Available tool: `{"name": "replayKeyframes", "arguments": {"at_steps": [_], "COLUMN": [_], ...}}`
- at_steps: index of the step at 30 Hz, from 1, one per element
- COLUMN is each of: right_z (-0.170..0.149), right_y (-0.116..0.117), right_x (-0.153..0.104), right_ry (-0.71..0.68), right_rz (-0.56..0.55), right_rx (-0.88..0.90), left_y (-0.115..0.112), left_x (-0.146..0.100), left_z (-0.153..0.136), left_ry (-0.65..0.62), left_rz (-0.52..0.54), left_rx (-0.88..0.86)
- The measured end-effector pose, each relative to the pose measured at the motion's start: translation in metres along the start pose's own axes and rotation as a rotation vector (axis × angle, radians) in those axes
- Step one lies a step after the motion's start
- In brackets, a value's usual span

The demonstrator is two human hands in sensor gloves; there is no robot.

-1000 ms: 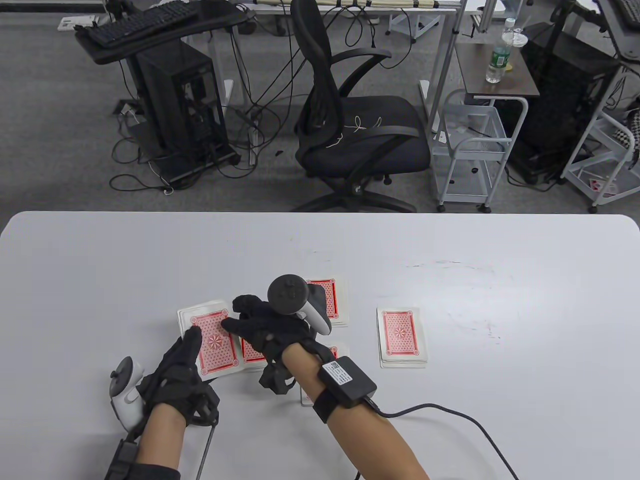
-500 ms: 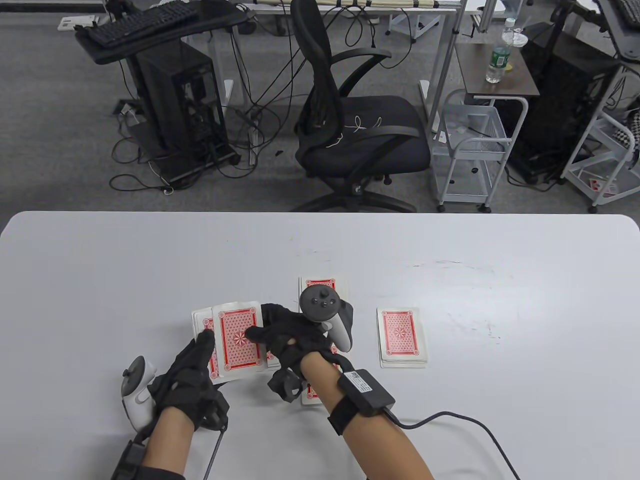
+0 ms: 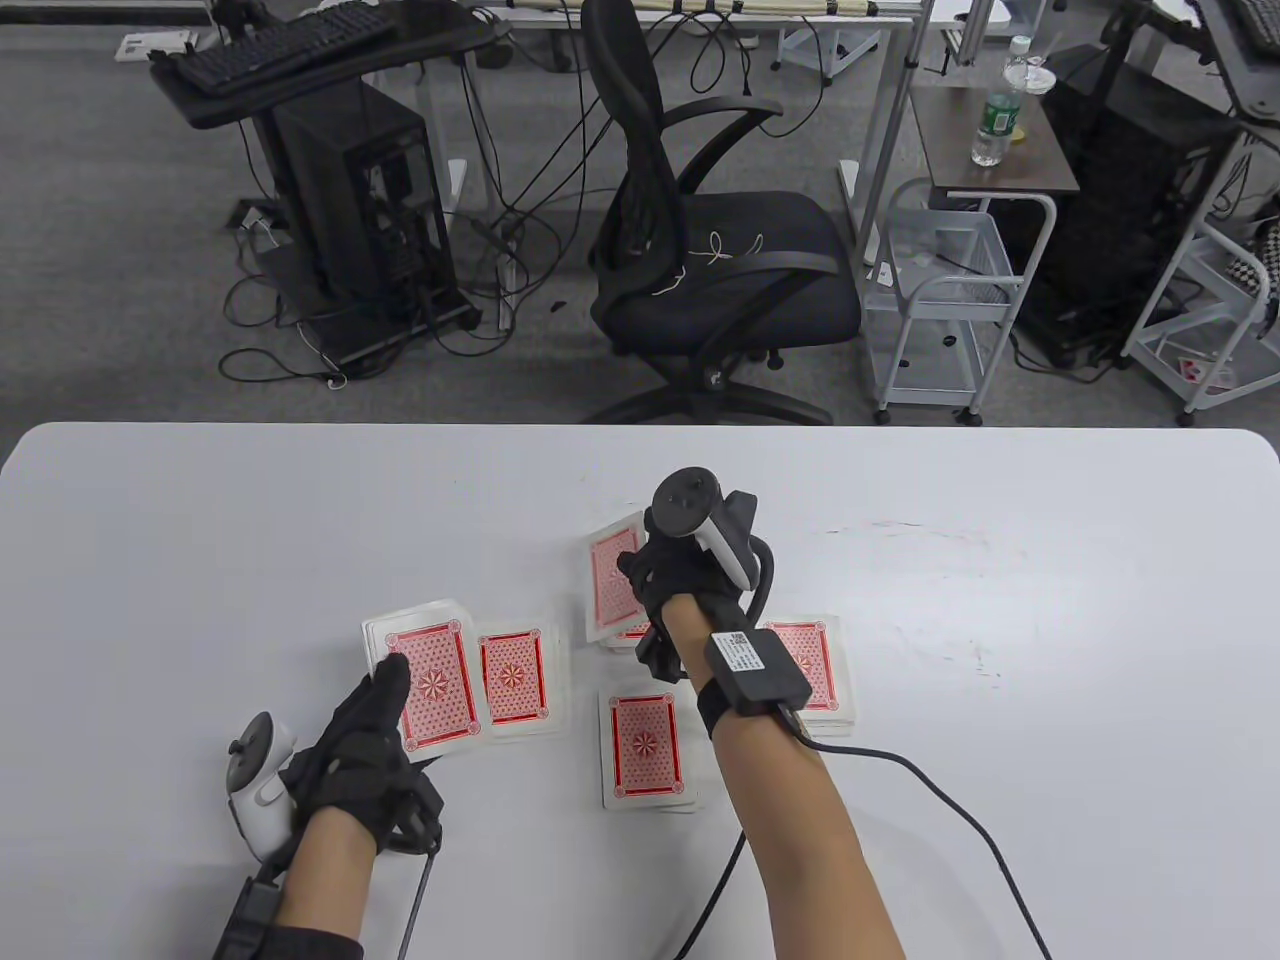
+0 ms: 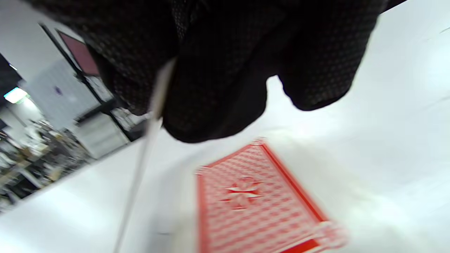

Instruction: Four-player card dealing with fan arrangement

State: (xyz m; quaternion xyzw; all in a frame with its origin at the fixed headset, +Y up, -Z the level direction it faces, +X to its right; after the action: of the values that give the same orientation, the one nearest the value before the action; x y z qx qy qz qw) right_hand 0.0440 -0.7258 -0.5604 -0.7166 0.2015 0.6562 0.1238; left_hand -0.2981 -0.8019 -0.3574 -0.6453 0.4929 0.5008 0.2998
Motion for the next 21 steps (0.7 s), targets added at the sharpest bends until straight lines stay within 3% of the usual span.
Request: {"name": "replayKeyframes", "arguments": {"at_steps": [7,11,16,21], "right_z": [-0.014,-0.007,0.023,0.055], "right_y": [0.036,0.026,-0.002,0.003], "right_x": [0.018,0.012,-0.026,-0.071], "right_ry": [0.112,0.066,-0.098,-0.268], "right_rz": [0.034,-0.005,-0.027,0.083], "right_rx": [-0.445,-0.482,-0.221,0.165], "left_y": [0.007,0.006,0.002,-0.005], "left_x": [0.001,0.001,0.0,0.0], "left_z": [0.001,0.001,0.003,0.003], "left_ry": [-0.002,-0.001,-0.018,-0.023], "left_rz": [0.022,0.027,0.019,0.001], "left_rx": [-0.008,-0.003,0.004,0.022]}}
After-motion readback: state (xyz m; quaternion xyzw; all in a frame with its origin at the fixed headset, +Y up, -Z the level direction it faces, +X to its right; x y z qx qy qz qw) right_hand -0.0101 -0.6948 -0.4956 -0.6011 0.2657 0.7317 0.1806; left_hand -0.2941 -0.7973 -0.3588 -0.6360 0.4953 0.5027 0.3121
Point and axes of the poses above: the tracker on the back of each hand, its own z axis roughly to the thumb side, its own x axis roughly from the wrist to the fingertips, y = z × x, the point moved 3 cm from there along x, roughly from the wrist to the fingertips, and after that the axes turned 3 degrees about -z, right-handed, at the moved point
